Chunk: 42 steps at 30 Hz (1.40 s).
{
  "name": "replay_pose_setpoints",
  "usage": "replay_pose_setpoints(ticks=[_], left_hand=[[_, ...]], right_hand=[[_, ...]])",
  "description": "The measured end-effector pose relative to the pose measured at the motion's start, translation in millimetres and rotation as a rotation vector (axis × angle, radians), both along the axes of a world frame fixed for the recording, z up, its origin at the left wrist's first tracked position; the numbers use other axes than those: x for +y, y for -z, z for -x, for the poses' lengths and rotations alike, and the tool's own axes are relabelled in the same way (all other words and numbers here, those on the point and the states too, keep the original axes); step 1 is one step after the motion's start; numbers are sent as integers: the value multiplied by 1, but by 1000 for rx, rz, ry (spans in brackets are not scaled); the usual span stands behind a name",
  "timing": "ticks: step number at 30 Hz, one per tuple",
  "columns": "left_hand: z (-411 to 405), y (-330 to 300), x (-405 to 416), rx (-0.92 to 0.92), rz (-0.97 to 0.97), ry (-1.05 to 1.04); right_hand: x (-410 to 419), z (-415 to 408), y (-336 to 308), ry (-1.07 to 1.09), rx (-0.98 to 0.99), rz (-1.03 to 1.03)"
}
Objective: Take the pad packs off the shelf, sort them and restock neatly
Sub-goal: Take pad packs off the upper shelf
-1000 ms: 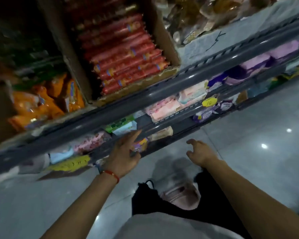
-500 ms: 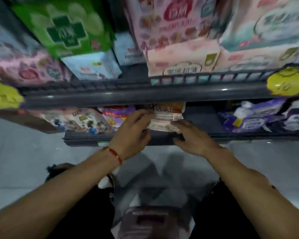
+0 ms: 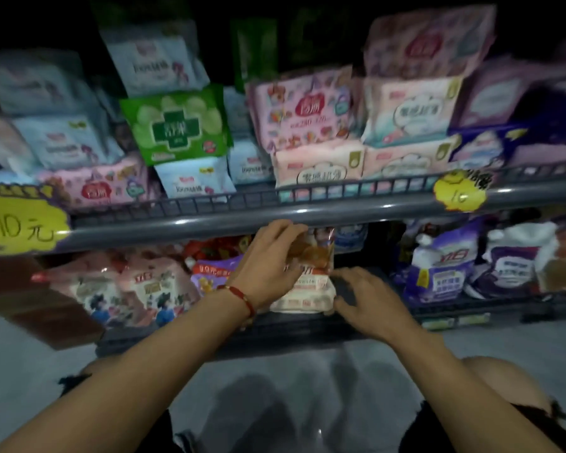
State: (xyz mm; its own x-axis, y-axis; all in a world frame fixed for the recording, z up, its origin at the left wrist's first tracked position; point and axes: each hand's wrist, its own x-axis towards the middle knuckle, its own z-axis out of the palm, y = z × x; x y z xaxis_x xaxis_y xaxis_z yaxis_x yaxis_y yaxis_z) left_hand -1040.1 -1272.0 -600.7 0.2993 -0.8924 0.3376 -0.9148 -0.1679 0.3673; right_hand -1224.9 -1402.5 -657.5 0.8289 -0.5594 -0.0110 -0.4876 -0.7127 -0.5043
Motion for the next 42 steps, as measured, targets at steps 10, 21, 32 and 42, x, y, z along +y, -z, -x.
replay_pose_setpoints(ticks=[10, 21, 32, 42], left_hand=[[1, -92, -40, 55, 181, -12], [1, -170, -136, -127, 208, 79], [3, -233, -219, 213, 36, -82], [12, -228, -223, 321, 250, -36]], right_hand=[[-27, 33, -53, 148, -141, 119], [-122, 3, -185, 430, -659, 250], [-192, -35, -239, 553, -731, 97], [-196, -19, -225, 453, -966, -156]])
